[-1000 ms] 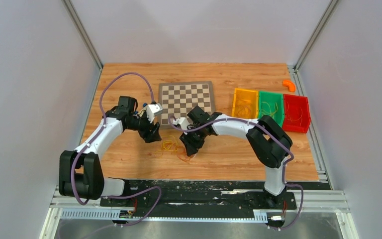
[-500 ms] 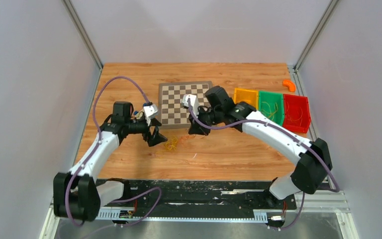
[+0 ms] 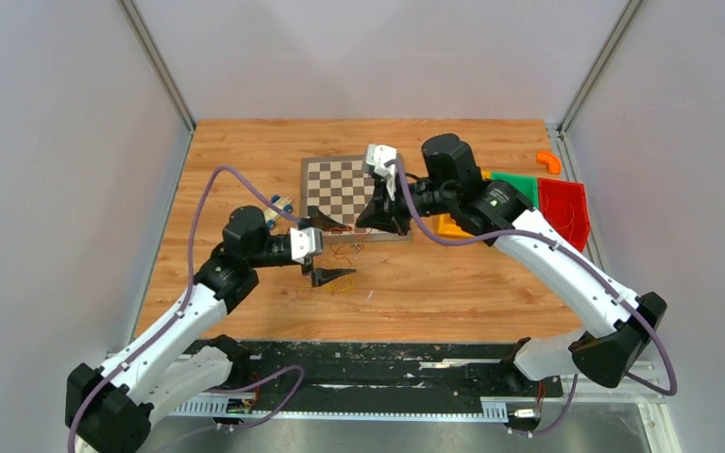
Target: Untangle the cables
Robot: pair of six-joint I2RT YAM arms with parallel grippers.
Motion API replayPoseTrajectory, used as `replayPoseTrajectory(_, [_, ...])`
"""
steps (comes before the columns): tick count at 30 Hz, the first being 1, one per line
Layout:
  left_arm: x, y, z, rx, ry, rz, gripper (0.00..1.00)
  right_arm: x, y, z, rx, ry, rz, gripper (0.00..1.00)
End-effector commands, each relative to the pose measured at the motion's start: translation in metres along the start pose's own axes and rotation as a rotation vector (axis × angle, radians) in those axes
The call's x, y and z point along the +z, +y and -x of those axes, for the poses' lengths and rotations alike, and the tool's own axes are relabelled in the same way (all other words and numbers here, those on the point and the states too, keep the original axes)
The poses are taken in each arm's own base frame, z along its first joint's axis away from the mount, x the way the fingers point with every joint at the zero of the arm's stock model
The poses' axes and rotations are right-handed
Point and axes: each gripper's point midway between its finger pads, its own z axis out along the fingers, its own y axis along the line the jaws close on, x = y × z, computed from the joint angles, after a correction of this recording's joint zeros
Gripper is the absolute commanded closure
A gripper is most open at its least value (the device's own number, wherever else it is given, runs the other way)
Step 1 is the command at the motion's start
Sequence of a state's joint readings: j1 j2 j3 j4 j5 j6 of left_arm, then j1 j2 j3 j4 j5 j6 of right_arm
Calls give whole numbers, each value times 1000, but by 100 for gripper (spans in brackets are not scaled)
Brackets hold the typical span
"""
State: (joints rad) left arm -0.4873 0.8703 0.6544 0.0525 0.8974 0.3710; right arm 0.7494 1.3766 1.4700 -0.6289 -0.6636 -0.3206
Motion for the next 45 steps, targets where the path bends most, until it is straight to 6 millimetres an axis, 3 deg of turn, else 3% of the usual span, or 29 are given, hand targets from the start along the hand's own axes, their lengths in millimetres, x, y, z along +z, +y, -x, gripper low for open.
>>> replayPoseTrajectory(1, [22, -1, 1, -70, -26, -2, 13, -35, 7, 88, -104, -221, -52, 100])
replayPoseTrajectory(3, [25, 1, -26, -152, 46, 19, 28, -52, 8, 119, -134, -293, -88, 100])
replayPoseTrajectory(6, [21, -5, -72, -249, 133, 25, 57, -83, 9, 163, -176, -395, -170, 100])
replayPoseTrajectory(8, [15, -9, -97, -263, 181, 28, 67, -106, 6, 186, -199, -453, -237, 100])
replayPoseTrajectory(10, [8, -11, -117, -282, 228, 45, 71, -129, 3, 206, -224, -508, -305, 100])
replayPoseTrajectory(15, [2, -8, -125, -332, 261, 27, 75, -185, -8, 240, -283, -611, -489, 100])
replayPoseTrajectory(18, [-2, -3, -134, -347, 338, 36, 74, -209, -23, 242, -291, -623, -611, 100])
replayPoseTrajectory(22, [-7, 1, -143, -343, 410, 44, 76, -220, -28, 230, -267, -613, -653, 100])
replayPoseTrajectory(25, [-14, 4, -152, -324, 461, 59, 93, -209, -28, 202, -236, -559, -638, 100])
replayPoseTrajectory(27, [-21, 4, -155, -312, 479, 56, 98, -202, -26, 177, -223, -512, -634, 100])
replayPoseTrajectory(33, [-62, -2, -170, -254, 603, 36, 100, -198, -41, 110, -164, -334, -740, 100])
replayPoseTrajectory(35, [-79, -7, -176, -243, 646, 9, 100, -192, -50, 64, -124, -203, -779, 100])
replayPoseTrajectory(37, [-90, -14, -179, -236, 673, -27, 100, -179, -54, 5, -108, -37, -764, 100])
replayPoseTrajectory(40, [-89, -20, -176, -246, 648, -54, 100, -153, -46, -81, -85, 192, -645, 100])
replayPoseTrajectory(43, [-78, -11, -167, -271, 581, -31, 100, -127, -36, -144, -38, 344, -505, 100])
replayPoseTrajectory(45, [-70, -3, -162, -310, 549, -19, 100, -110, -33, -170, 12, 402, -429, 100])
